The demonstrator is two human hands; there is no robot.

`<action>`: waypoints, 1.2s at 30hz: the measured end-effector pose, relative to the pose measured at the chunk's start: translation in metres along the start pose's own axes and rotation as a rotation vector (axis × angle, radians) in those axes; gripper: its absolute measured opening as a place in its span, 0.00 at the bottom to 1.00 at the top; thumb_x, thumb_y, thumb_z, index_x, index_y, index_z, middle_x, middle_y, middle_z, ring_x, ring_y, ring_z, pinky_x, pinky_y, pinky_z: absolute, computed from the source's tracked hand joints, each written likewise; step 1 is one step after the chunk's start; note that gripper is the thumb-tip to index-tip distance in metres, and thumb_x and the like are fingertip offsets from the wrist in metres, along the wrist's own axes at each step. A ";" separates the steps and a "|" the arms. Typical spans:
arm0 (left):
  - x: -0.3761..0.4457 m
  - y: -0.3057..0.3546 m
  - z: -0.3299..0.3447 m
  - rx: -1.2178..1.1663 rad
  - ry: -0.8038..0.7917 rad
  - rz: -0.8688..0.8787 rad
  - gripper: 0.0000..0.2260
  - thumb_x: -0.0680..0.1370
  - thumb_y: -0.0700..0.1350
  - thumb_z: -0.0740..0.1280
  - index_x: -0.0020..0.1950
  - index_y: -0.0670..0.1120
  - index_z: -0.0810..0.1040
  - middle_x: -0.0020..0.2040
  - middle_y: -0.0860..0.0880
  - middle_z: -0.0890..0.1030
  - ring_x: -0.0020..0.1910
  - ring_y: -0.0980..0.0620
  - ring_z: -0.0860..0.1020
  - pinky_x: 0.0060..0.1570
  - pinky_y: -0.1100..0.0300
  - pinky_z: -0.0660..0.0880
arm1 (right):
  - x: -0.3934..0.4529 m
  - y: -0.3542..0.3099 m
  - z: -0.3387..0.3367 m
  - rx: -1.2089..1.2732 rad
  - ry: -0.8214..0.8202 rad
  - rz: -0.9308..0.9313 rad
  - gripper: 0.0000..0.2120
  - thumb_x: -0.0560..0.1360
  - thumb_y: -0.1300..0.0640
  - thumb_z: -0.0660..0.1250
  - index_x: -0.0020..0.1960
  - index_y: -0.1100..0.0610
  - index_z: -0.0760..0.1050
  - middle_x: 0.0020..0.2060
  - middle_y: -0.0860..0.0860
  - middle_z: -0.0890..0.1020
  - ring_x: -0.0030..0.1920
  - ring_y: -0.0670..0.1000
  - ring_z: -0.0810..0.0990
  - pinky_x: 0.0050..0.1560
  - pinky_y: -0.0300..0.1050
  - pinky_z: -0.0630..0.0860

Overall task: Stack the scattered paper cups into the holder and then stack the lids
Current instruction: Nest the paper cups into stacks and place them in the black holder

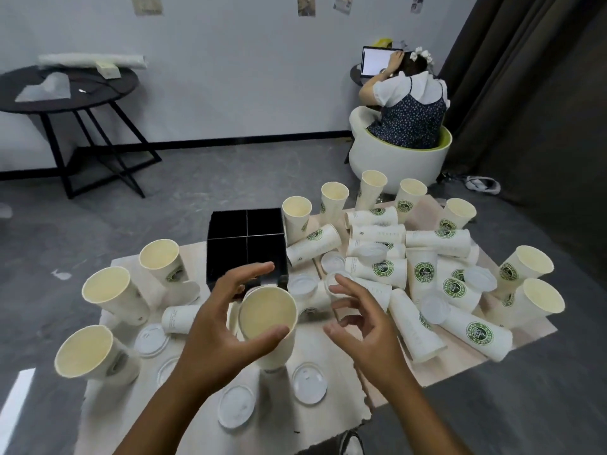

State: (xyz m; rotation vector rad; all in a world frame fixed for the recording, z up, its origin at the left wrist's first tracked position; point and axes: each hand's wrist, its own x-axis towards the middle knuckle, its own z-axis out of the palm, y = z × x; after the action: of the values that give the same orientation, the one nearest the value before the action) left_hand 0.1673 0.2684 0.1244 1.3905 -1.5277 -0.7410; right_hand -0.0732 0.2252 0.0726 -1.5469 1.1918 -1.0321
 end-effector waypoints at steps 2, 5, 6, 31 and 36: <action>0.003 0.020 0.018 0.014 0.000 0.060 0.33 0.66 0.60 0.77 0.71 0.58 0.75 0.69 0.59 0.78 0.68 0.59 0.75 0.60 0.75 0.69 | 0.003 0.006 -0.021 -0.015 -0.017 -0.014 0.32 0.69 0.46 0.76 0.70 0.34 0.71 0.66 0.41 0.79 0.62 0.50 0.79 0.59 0.48 0.79; 0.011 0.041 0.055 0.024 0.008 0.118 0.29 0.70 0.56 0.77 0.70 0.56 0.76 0.68 0.57 0.79 0.69 0.53 0.76 0.66 0.71 0.68 | 0.005 0.026 -0.057 -0.016 -0.004 0.013 0.32 0.69 0.48 0.77 0.70 0.35 0.72 0.66 0.42 0.79 0.60 0.50 0.80 0.58 0.52 0.79; 0.013 0.045 0.068 0.027 0.017 0.126 0.28 0.70 0.55 0.77 0.70 0.55 0.76 0.68 0.57 0.79 0.70 0.52 0.76 0.66 0.70 0.69 | 0.004 0.035 -0.070 -0.009 0.008 0.029 0.32 0.69 0.48 0.77 0.70 0.37 0.72 0.66 0.41 0.79 0.61 0.50 0.80 0.57 0.52 0.80; 0.053 -0.102 0.330 0.081 -0.362 -0.249 0.29 0.72 0.44 0.80 0.70 0.58 0.75 0.67 0.62 0.78 0.67 0.61 0.75 0.60 0.64 0.73 | -0.030 0.255 -0.159 -0.319 0.352 0.517 0.44 0.61 0.45 0.81 0.71 0.49 0.64 0.66 0.50 0.71 0.68 0.55 0.69 0.68 0.57 0.71; 0.090 -0.115 0.326 0.317 -0.345 -0.050 0.35 0.67 0.47 0.84 0.71 0.52 0.75 0.68 0.56 0.77 0.66 0.58 0.73 0.66 0.66 0.64 | -0.032 0.248 -0.165 -0.286 0.397 0.464 0.42 0.62 0.50 0.84 0.69 0.50 0.65 0.62 0.47 0.70 0.65 0.53 0.72 0.56 0.43 0.76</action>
State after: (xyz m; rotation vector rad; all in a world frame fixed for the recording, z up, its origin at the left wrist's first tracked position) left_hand -0.0740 0.1134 -0.0888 1.5969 -1.9518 -0.8275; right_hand -0.2937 0.1972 -0.1287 -1.2050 1.9370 -0.9005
